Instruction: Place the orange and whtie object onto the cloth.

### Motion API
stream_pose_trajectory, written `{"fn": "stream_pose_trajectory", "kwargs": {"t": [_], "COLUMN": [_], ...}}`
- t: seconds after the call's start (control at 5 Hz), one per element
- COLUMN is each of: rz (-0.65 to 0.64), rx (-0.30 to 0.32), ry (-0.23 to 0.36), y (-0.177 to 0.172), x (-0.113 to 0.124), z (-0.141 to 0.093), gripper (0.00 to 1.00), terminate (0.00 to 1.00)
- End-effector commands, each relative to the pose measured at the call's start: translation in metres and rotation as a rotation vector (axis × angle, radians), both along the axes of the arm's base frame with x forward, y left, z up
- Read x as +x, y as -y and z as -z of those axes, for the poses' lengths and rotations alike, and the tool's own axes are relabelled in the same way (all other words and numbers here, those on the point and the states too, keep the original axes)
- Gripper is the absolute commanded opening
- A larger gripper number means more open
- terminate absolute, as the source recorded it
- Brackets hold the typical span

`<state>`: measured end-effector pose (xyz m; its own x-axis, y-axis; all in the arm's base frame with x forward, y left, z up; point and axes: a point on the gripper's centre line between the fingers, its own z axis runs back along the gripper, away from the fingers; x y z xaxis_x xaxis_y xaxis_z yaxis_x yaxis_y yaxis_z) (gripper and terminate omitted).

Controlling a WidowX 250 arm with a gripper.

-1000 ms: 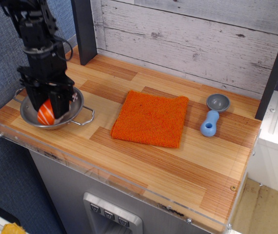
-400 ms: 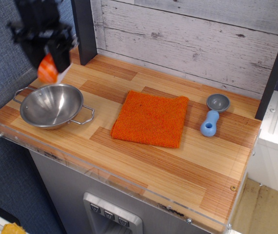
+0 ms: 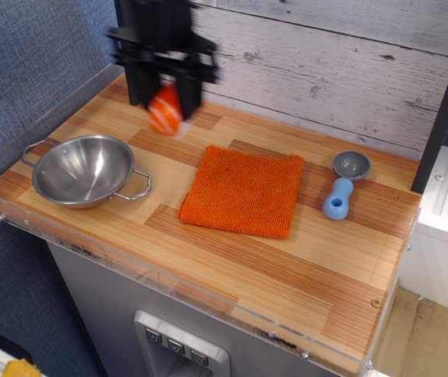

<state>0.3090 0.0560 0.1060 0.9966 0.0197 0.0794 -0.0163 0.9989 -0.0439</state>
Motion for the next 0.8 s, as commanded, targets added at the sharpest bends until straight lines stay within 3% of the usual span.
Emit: {"fn": "stream_pose_trajectory", "kwargs": {"t": [0.0, 0.6], "rz": [0.049, 0.034], "rx": [0.025, 0.004], "ry": [-0.02, -0.118], "y": [0.044, 0.043], "x": [0.008, 0.011], "z": [0.016, 0.062], "gripper": [0.0, 0.0], "terminate": [0.0, 0.0]}}
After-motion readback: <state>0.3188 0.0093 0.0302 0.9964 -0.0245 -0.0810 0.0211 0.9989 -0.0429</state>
